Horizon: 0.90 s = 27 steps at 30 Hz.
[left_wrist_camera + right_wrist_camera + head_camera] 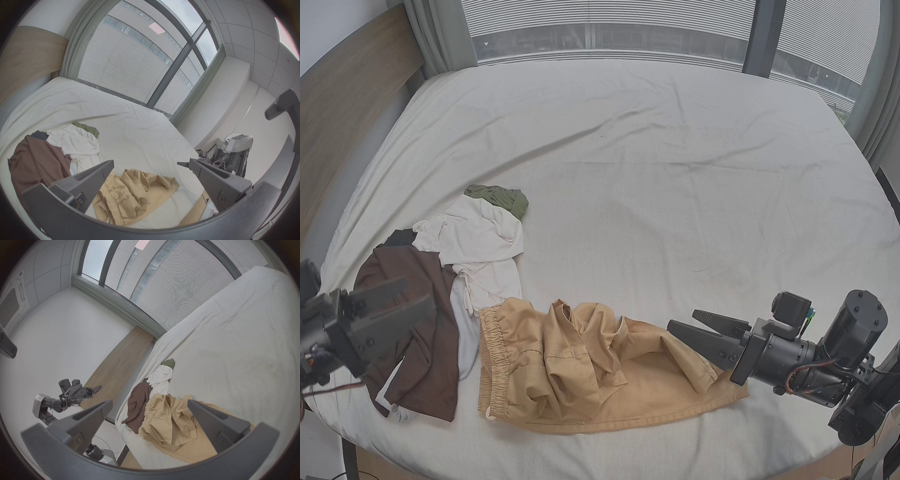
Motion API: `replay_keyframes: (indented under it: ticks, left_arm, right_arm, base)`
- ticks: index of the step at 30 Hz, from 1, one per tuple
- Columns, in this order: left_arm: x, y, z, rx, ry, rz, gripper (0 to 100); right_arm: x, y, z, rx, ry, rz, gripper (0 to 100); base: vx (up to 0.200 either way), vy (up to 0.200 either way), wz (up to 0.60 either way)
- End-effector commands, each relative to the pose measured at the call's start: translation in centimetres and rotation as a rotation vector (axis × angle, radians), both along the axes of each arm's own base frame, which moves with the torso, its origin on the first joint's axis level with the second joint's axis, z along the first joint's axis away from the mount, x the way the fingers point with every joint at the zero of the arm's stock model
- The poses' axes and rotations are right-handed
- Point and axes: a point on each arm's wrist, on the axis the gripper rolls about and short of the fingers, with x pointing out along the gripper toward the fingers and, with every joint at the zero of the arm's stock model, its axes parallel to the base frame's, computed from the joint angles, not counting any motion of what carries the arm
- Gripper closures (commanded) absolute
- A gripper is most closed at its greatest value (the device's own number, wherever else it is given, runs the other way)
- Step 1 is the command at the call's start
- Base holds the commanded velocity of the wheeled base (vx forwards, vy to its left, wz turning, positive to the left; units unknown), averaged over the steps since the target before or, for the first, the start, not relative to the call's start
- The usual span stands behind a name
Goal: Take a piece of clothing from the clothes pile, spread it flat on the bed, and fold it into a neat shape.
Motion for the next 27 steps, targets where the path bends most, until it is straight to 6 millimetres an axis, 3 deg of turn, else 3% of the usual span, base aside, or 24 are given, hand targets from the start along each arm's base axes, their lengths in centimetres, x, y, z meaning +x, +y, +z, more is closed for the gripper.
replay_keyframes:
  ticks: [1,13,27]
  left_arm:
    - [3.8,-0.9,-2.2,0.03,0.131,-0.023,0]
    - [5.8,-0.8,-7.4,0.027,0.259,-0.014,0]
    - [6.0,0.2,-10.4,0.006,0.403,-0.038,0]
  right_arm:
    - [0.3,-0.6,-0.2,-0.006,0.012,-0.007,0]
    - [-0.2,-0.7,-1.0,-0.032,0.044,0.0,0]
    - [-0.2,-1.0,-0.8,-0.025,0.034,-0.012,0]
  base:
    - [0.0,0.0,0.0]
    - [0.0,0.0,0.0]
    - [0.0,0.0,0.0]
